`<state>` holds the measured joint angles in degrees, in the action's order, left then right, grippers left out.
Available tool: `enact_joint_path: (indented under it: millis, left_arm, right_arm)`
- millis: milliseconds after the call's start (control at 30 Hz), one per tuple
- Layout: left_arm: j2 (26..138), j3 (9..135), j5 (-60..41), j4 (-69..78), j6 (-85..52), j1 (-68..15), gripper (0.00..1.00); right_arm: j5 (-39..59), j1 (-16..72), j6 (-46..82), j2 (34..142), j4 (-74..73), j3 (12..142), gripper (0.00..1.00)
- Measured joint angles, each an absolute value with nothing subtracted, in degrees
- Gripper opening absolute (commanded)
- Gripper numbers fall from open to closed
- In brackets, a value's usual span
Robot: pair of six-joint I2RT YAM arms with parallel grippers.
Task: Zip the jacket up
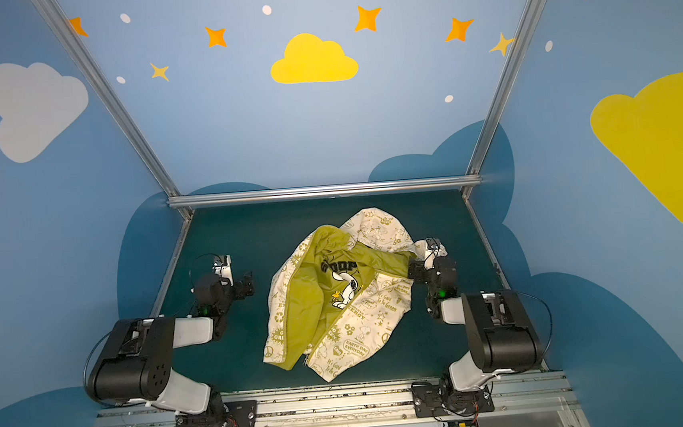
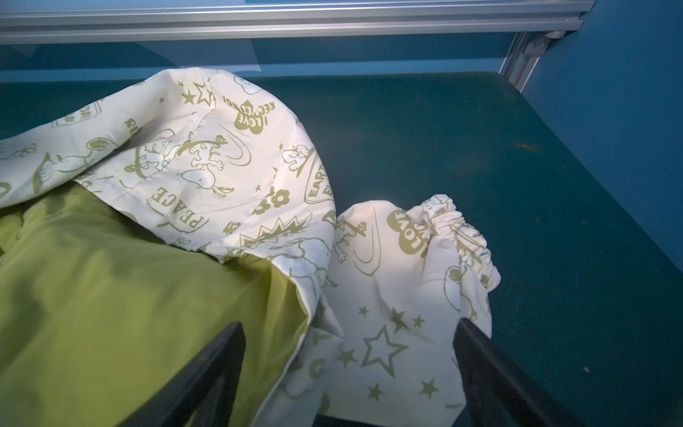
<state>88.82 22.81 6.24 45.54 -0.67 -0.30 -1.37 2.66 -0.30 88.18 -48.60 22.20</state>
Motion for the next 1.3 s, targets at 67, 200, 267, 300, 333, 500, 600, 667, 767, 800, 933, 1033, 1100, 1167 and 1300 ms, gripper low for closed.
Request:
enact_joint_path:
  millis: [67,200,267,300,333,500,600,667,767,800,933,1033,1100,1167,1300]
  left_arm:
    - [88.8,22.8,6.2,45.5,-0.7,-0.3,0.99]
    - [88.8,22.8,6.2,45.5,-0.7,-0.3,0.99]
    - [88.8,22.8,6.2,45.5,-0.7,-0.3,0.99]
    - [88.8,22.8,6.2,45.5,-0.7,-0.3,0.99]
    - [88.8,22.8,6.2,45.5,-0.7,-0.3,0.99]
    - [88.8,22.8,6.2,45.5,-0.7,-0.3,0.99]
    - [88.8,22.8,6.0,45.5,-0.8,-0.1,0.99]
    - [88.8,22.8,6.0,45.5,-0.8,-0.1,0.99]
    - [87.4,22.9,7.2,44.1,-0.4,-0.6,0.99]
    - [85.2,23.7,8.5,40.3,-0.4,-1.4,0.99]
    - [75.5,34.5,10.5,21.1,-4.3,-3.6,1.00]
    - [70.3,44.4,9.3,8.8,-8.8,-3.9,0.99]
    - [67.0,47.7,6.8,1.7,-13.4,-4.3,0.99]
    - [64.7,47.6,3.6,-3.7,-17.2,-4.9,0.99]
    - [61.9,43.4,-4.0,-13.6,-24.3,-7.7,0.99]
  right_arm:
    - [-1.3,2.7,-0.3,88.2,-48.6,22.2,0.89]
    - [-1.3,2.7,-0.3,88.2,-48.6,22.2,0.89]
    - [-1.3,2.7,-0.3,88.2,-48.6,22.2,0.88]
    - [-1.3,2.7,-0.3,88.2,-48.6,22.2,0.89]
    - [-1.3,2.7,-0.3,88.2,-48.6,22.2,0.89]
    - [-1.2,2.7,-0.3,88.2,-48.6,22.2,0.88]
    - [-1.2,2.7,-0.3,88.2,-48.6,22.2,0.90]
    - [-1.1,2.7,-0.3,88.2,-48.6,22.2,0.90]
    - [-2.0,3.0,-0.3,86.5,-46.6,22.3,0.90]
    - [-2.9,3.3,-0.1,84.2,-42.7,22.8,0.90]
    - [-7.0,5.0,3.4,73.4,-23.6,30.8,0.90]
    - [-10.1,7.4,7.2,66.2,-13.1,36.8,0.90]
    - [-11.6,9.3,10.3,61.7,-5.3,39.1,0.90]
    - [-12.3,11.3,13.1,58.7,2.0,40.7,0.89]
    - [-10.3,18.0,23.4,52.7,15.7,42.2,0.86]
